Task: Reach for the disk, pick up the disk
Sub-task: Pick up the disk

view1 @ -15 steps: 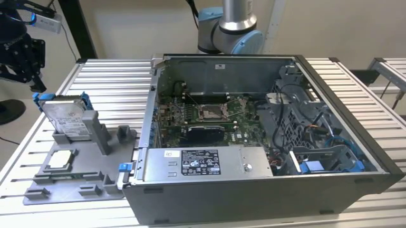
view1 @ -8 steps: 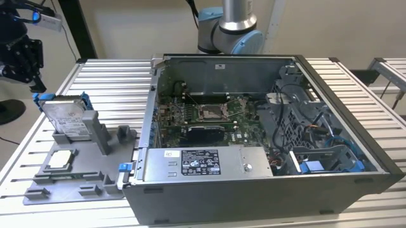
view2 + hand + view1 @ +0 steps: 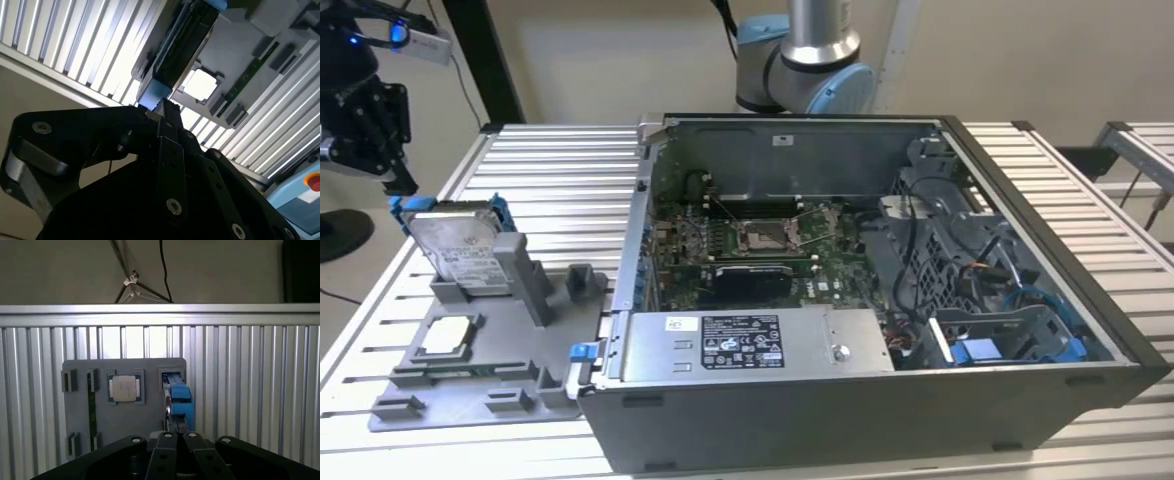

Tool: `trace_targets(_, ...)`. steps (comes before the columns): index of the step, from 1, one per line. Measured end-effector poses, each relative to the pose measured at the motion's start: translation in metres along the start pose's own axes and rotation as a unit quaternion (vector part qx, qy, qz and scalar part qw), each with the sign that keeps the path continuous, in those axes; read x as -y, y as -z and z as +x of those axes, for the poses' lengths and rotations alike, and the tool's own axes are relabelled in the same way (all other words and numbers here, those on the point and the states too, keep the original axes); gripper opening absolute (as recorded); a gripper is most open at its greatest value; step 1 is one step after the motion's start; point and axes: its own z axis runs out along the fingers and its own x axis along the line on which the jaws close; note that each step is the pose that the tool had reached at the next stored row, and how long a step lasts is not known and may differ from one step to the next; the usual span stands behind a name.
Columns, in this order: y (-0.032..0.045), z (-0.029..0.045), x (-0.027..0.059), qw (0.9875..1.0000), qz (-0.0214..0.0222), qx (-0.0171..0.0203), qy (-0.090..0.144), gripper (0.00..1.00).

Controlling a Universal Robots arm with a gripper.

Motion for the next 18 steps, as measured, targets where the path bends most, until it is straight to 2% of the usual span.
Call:
trace_targets(3, 0.0, 0.0, 0.0, 1.0, -0.0001, 0.0, 0.002, 0.0)
trace_targets(4, 0.0, 0.0, 0.0, 1.0, -0.0001, 0.0, 0.003, 1.0)
trace_targets(18, 0.0001, 0.0, 0.0, 1.0, -0.0004, -0.0001, 0.009, 1.0)
